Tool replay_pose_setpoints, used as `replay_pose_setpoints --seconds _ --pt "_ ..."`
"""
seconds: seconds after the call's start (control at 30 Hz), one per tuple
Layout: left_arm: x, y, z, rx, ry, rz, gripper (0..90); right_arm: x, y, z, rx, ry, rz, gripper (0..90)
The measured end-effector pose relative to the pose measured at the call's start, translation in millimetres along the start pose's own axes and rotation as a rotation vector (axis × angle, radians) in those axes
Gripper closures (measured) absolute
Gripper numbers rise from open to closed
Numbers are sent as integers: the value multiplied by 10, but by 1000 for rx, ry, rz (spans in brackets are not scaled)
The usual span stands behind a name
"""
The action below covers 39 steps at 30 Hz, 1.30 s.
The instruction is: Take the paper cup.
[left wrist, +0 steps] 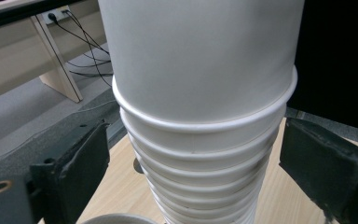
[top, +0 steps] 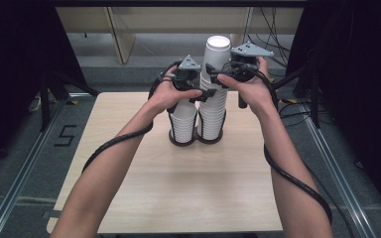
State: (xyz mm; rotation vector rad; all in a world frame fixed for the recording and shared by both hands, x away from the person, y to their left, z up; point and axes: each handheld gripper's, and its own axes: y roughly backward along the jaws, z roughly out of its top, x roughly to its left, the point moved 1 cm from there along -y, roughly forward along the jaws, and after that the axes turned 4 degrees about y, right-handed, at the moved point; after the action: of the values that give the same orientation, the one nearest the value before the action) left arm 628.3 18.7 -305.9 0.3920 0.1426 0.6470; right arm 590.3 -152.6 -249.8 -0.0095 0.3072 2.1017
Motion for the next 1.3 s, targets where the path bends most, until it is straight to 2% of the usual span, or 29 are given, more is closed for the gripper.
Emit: replay_pose_setpoints --seconds 0.33,0.4,0.53,0.83,0.9,1.0,1.2,1.23,1.3 --pt "-11 -31 25 -17 31 -25 104 9 -63 17 3 2 1 102" --pt "-17 -39 22 -8 31 -24 110 8 -65 15 3 2 0 102" --pt "-17 -46 28 -20 38 -26 111 -7 -83 2 7 -4 -4 102" --pt "-14 -30 24 -20 30 -27 120 0 -164 2 -3 -19 -11 102" --pt "-16 -30 22 -22 29 -26 122 1 -204 -17 -5 -46 -12 119" --pt "-23 -33 22 -32 23 -22 124 -4 -223 -24 -11 -53 -17 138" --pt "-27 -27 21 -41 15 -19 126 -11 -230 -25 -25 -54 -25 180" --pt "-27 -27 20 -41 18 -20 126 -18 -230 -26 -32 -42 -22 182" --pt "-27 -26 20 -40 21 -22 127 -22 -214 -21 -25 -53 -23 186"
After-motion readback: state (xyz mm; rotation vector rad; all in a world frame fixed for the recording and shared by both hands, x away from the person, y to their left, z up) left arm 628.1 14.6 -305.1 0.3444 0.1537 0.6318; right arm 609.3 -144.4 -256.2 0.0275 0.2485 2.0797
